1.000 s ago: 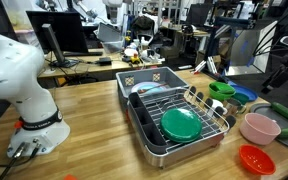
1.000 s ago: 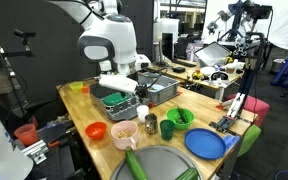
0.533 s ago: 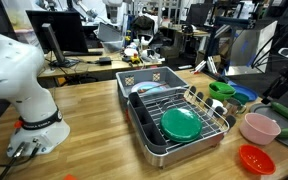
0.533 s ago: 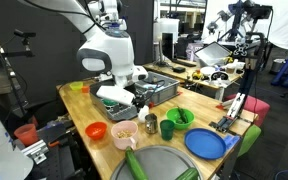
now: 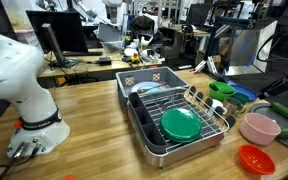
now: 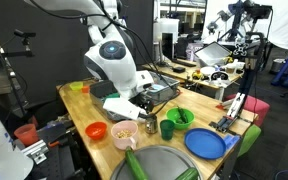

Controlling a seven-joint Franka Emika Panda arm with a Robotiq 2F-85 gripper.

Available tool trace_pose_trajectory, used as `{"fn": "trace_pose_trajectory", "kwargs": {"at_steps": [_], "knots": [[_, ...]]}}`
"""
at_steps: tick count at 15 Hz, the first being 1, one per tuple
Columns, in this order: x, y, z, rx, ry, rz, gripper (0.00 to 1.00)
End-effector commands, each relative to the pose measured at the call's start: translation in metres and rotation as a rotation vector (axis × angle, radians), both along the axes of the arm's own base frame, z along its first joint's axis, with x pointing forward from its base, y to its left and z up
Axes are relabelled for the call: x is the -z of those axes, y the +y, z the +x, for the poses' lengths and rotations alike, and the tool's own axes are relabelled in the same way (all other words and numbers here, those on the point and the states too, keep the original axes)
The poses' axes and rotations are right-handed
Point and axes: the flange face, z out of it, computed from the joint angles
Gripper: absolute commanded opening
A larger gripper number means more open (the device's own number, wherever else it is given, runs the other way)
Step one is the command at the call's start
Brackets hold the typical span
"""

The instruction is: Pour the contents in the silver jug into the white mug

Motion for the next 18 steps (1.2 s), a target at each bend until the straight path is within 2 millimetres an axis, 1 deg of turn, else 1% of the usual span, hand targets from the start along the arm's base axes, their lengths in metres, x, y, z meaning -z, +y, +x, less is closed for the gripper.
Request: {"fn": "trace_pose_trajectory", "kwargs": {"at_steps": [1, 5, 6, 8, 13, 18], "knots": [[0.029, -0.003, 0.011, -0.08, -0.01, -0.008, 1.0], [0.063, -0.005, 0.025, -0.134, 0.029, -0.035, 1.0], [0.053, -0.002, 0.016, -0.105, 0.038, -0.032, 1.0], [0.065, -0.003, 0.022, -0.116, 0.05, -0.037, 1.0], [0.065, -0.003, 0.027, -0.11, 0.048, -0.051, 1.0], [0.075, -0.007, 0.045, -0.114, 0.051, -0.024, 1.0]]}}
